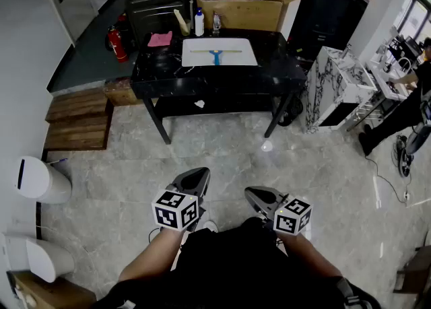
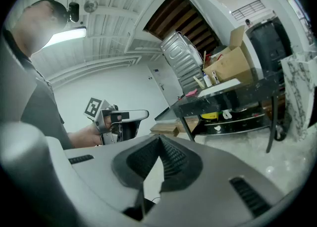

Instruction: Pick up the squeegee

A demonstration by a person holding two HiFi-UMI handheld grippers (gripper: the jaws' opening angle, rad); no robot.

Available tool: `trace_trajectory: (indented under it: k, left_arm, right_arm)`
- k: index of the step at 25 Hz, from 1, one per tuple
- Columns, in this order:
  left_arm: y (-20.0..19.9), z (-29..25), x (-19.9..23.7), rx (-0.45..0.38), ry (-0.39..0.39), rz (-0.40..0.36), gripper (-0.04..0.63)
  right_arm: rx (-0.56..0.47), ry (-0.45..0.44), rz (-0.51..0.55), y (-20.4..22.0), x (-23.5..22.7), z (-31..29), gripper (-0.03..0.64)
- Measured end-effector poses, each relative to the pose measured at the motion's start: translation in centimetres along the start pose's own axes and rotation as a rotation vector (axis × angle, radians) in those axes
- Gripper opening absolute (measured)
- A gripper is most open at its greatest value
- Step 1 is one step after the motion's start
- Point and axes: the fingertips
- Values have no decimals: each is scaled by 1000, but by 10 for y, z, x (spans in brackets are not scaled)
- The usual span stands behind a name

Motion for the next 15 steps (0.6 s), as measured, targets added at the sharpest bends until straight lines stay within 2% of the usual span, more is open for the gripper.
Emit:
trace_trajectory:
  k: [12,15]
  left_arm:
    - [1,-4,-11,14,27,-8,18]
    - [7,-8,-3,41,26,26,18]
  right_arm:
    - [-4,5,-8,2,3,6,8]
    - [-8,-8,-5,0,6,4,8]
Point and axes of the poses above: the fingertips, and each gripper's own axes: z backward along the fingers, x to its left, y out of its underside, and after that the axes turned 10 degrees about x, right-handed
